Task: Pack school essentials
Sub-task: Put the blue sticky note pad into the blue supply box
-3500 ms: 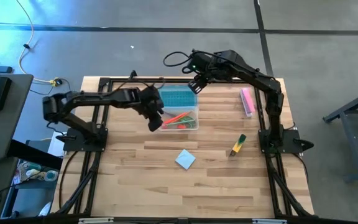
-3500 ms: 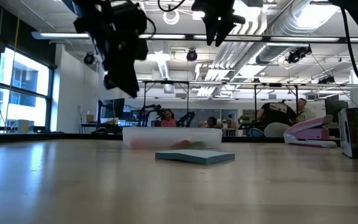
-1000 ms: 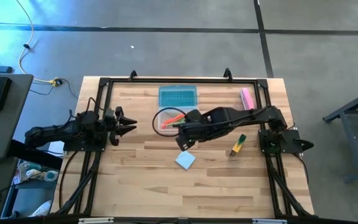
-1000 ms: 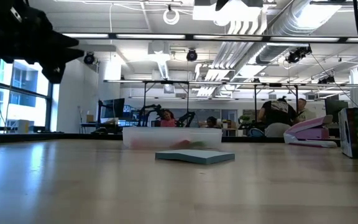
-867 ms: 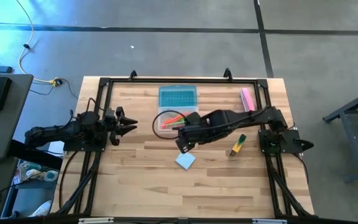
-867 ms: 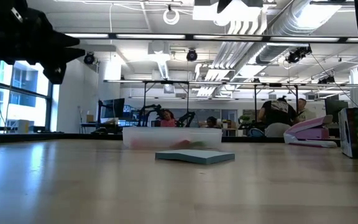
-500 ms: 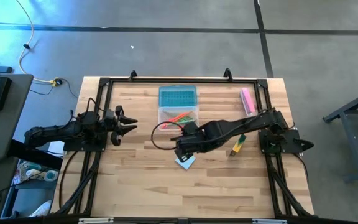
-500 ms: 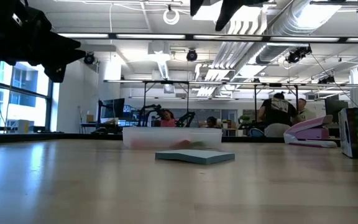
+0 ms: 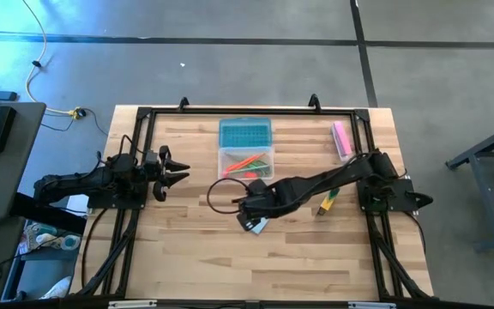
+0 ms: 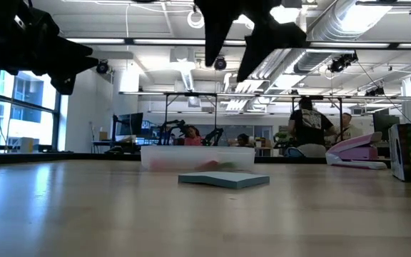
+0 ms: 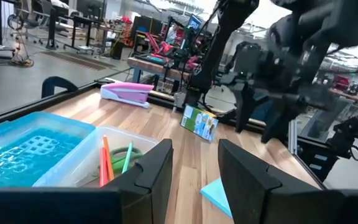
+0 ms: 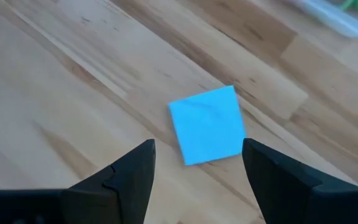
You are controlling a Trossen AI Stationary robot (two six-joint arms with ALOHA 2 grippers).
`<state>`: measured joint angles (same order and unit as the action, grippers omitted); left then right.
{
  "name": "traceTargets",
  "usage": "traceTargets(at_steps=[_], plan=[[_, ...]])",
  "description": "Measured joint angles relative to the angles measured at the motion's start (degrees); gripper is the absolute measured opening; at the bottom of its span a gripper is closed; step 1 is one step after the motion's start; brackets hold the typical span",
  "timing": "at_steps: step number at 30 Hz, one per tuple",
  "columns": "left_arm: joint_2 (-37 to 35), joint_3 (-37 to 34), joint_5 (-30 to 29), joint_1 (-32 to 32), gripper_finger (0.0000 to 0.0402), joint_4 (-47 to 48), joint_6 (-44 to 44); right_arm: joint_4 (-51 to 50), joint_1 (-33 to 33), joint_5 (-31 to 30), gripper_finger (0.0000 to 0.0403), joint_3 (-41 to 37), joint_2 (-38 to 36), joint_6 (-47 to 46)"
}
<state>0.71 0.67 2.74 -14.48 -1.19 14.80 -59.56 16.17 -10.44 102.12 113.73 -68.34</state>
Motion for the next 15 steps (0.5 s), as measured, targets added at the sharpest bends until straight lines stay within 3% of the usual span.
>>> traceTargets(at_steps=[4, 10, 15], plan=[[0.00, 0.00, 0.00, 0.00, 0.0117, 0.00, 0.01, 2.61, 0.02, 0.00, 0.0232, -3.70, 0.00, 0.78], [0.02, 0.00, 0.00, 0.00, 0.0117, 0.00, 0.01, 7.88, 0.08, 2.76, 0.0233, -9.29, 0.00, 9.07], [0.02, 0.00, 0.00, 0.02, 0.0117, 0.00, 0.01, 12.04, 0.15, 3.70, 0.0261, -14.09, 0.00, 13.18]])
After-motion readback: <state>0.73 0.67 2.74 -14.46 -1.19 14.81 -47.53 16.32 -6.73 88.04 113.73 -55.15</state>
